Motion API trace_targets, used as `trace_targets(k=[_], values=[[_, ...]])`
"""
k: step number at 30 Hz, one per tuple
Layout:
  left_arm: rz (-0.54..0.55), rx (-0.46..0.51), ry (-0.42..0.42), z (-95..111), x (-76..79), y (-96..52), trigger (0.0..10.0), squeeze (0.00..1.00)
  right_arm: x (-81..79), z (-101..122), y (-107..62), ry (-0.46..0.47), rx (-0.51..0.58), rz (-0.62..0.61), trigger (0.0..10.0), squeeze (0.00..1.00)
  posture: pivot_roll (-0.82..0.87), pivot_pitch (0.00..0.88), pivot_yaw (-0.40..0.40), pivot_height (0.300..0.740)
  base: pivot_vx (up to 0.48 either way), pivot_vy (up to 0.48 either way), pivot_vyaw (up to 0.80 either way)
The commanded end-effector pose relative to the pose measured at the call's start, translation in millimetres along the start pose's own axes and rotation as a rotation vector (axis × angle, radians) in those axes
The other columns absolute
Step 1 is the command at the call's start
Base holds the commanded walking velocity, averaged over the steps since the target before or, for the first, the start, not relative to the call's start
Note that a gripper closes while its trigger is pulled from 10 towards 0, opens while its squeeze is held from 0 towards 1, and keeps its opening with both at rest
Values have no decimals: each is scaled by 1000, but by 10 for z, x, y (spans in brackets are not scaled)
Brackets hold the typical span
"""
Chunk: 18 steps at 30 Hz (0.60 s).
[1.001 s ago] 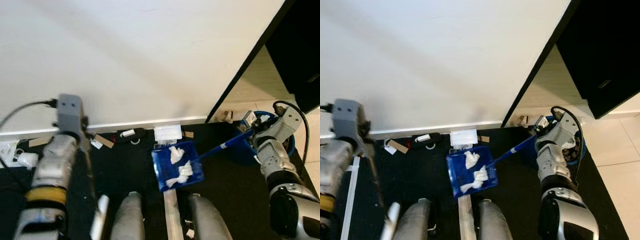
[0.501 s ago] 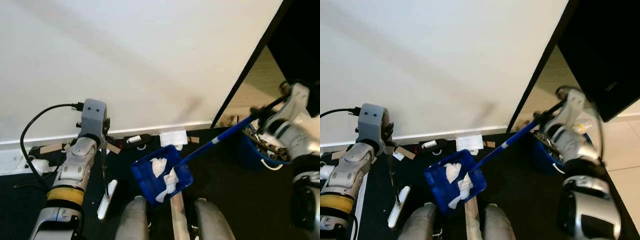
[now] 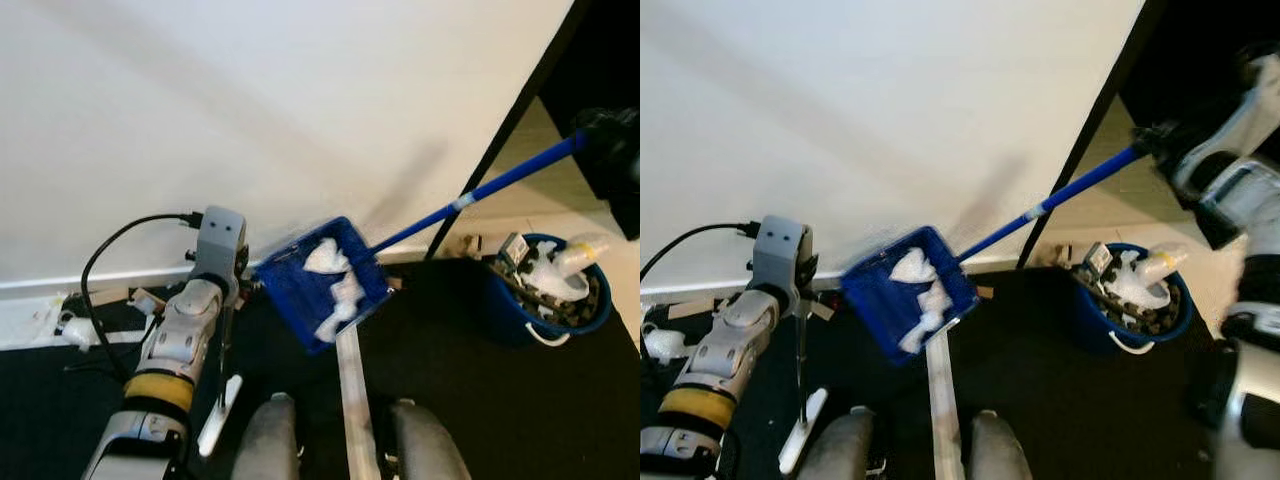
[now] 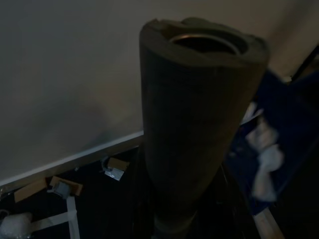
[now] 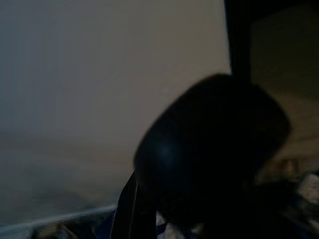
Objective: Sweep floor
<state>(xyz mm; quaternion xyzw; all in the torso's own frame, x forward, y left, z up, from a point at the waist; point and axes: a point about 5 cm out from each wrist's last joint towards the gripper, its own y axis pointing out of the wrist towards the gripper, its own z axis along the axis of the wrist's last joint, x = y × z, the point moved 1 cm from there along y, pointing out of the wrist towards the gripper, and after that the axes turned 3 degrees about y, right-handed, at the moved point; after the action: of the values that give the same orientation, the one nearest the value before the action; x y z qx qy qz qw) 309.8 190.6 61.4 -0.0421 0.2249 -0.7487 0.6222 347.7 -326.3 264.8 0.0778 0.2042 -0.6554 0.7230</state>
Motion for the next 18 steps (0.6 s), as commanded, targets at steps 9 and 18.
trace_targets(k=[9, 18], values=[[-62, -7, -61, 7, 230, 65, 10000, 0, 59, 441, -266, -61, 68, -65, 10000, 0, -13, 51, -14, 740, 0, -213, 0], [-59, -12, -58, 12, 264, 74, 10000, 0, 207, 973, -539, -94, 283, -261, 10000, 0, -15, 53, -15, 740, 0, -480, 0]])
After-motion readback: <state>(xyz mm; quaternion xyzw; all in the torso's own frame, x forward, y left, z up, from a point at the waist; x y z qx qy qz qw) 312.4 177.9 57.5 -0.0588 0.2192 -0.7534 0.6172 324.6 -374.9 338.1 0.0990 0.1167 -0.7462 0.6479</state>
